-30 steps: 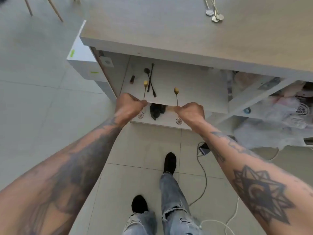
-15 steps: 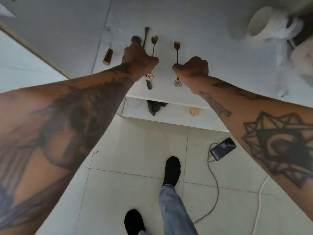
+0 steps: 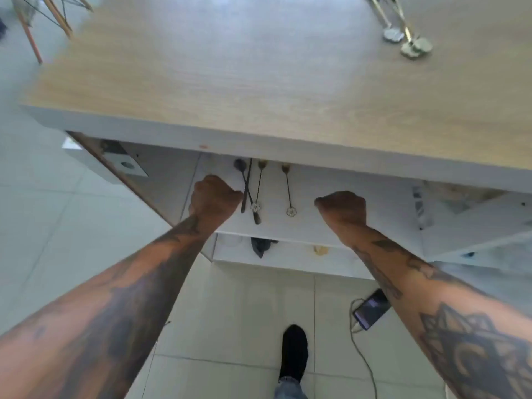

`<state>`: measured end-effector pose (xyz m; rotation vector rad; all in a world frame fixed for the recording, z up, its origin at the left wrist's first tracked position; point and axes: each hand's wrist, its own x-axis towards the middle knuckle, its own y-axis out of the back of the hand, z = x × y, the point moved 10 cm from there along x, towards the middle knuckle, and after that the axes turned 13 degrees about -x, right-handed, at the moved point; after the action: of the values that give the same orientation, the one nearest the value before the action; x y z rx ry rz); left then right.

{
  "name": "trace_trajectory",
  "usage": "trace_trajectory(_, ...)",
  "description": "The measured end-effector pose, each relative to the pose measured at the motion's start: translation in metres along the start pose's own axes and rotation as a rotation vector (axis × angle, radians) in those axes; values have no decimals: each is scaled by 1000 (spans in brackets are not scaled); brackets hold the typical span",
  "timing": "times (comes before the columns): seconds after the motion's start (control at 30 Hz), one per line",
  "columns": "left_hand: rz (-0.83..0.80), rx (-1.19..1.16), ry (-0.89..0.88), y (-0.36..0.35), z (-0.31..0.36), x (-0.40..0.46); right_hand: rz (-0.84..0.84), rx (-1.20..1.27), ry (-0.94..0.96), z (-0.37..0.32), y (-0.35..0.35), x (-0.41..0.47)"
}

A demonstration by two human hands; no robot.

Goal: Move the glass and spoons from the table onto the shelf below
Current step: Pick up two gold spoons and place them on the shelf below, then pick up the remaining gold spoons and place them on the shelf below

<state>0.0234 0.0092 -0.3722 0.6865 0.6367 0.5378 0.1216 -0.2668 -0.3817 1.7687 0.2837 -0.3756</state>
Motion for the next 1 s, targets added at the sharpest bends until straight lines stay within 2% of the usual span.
trace_trajectory(0.13,-39,-45,-17,65,-1,-72,22,-76,53,29,57,-90)
trace_trajectory(0.2,-41,-145,-8,102,-9,-116,16,68,-26,63,78,-140)
trace_trajectory(0.33,-61,-166,4,175,-10,-187,-44,217,-146,115,124,-220)
trace_trajectory(0.47,-4,-168,-71,258,40,-217,31,254,-177,144,197,-260)
trace_trajectory(0.57,50,-189,-174,315,96,-229,157,301,-205,151,254,-264)
trace_trajectory(0.73,103,-285,-307,371,173,-229,307,382,-121,107,334,-238)
trace_trajectory(0.87,78,-316,-340,360,217,-203,347,454,-56,70,372,-196)
trace_trajectory(1.0,27,-347,-315,320,257,-163,340,481,-28,42,393,-138)
